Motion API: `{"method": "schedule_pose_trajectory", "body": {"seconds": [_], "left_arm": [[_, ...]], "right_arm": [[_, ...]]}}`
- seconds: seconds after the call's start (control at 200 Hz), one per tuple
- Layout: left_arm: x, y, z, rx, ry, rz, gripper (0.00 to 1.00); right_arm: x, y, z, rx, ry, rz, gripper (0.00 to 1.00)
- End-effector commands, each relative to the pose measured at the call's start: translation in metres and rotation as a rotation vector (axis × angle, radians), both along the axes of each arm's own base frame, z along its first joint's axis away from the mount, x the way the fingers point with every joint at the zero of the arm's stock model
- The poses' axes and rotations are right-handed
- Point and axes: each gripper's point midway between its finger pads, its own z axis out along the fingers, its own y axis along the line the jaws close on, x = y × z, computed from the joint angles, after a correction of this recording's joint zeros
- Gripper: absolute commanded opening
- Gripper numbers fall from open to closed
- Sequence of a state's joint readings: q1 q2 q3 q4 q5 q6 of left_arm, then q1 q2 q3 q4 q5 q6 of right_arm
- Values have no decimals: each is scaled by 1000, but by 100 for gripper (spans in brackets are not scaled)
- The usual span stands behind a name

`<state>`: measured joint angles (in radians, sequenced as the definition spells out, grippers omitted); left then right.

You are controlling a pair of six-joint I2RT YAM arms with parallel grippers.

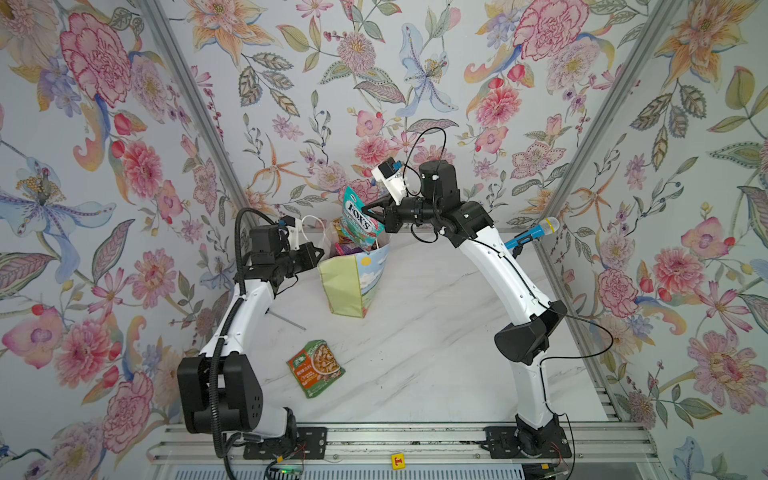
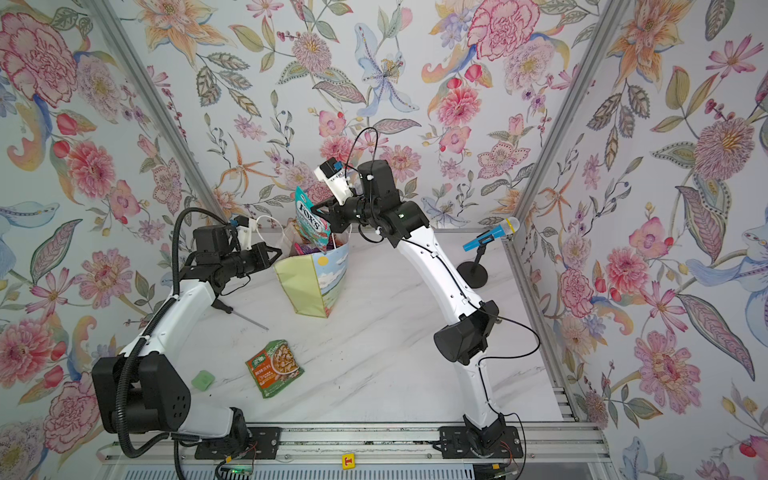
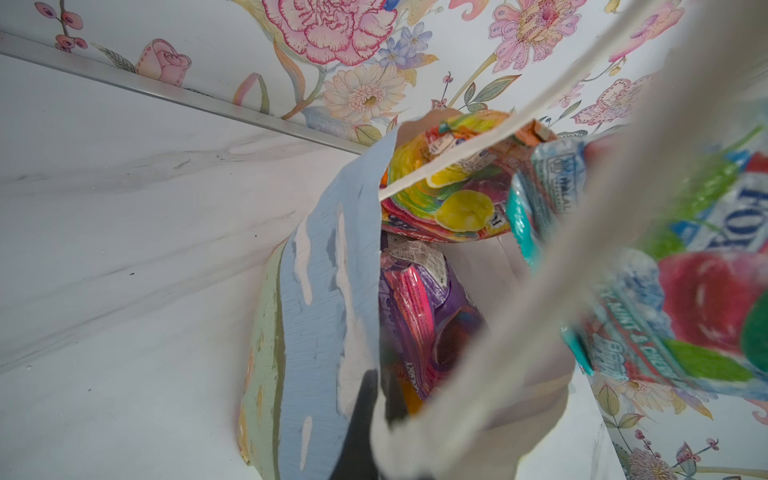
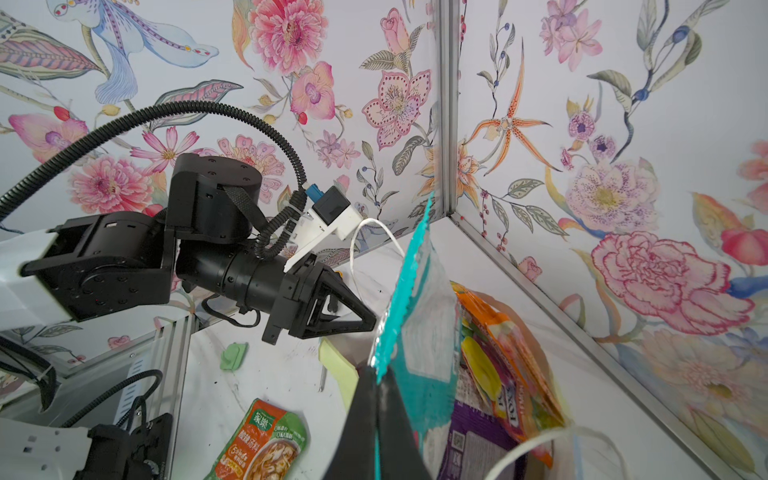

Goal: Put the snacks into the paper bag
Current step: 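Lower the teal pack into the bag opening with the right gripper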

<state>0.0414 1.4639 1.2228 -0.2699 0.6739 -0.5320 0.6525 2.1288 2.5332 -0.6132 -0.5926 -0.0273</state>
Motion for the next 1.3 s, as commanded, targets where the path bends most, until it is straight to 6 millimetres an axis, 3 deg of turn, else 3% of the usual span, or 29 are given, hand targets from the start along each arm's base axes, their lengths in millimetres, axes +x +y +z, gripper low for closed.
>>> {"method": "schedule_pose_trajectory", "body": {"seconds": [0.0,0.02,0.095,0.4,0.706,1.026,1.296], "left_arm": [[2,5,12,8,-29,9,0],[2,6,12,9,-29,11,0],[1,6,12,9,-26,13,0],[0,7,12,14,-24,19,0],[1,7,12,15,-23,20,0],[0,8,12,23,-22,17,0],[0,8,12,23,-21,16,0]], "right_arm": [[0,5,9,6,-101,39,0],[14,-6,8,3,-104,9,0],[20,-5,8,15,-118,21,0],[27,6,16,96,-212,117,0],[30,3,42,197,-263,142,0],[41,5,1,109,-204,145,0],[60,-4,-44,-96,-238,32,0]]}}
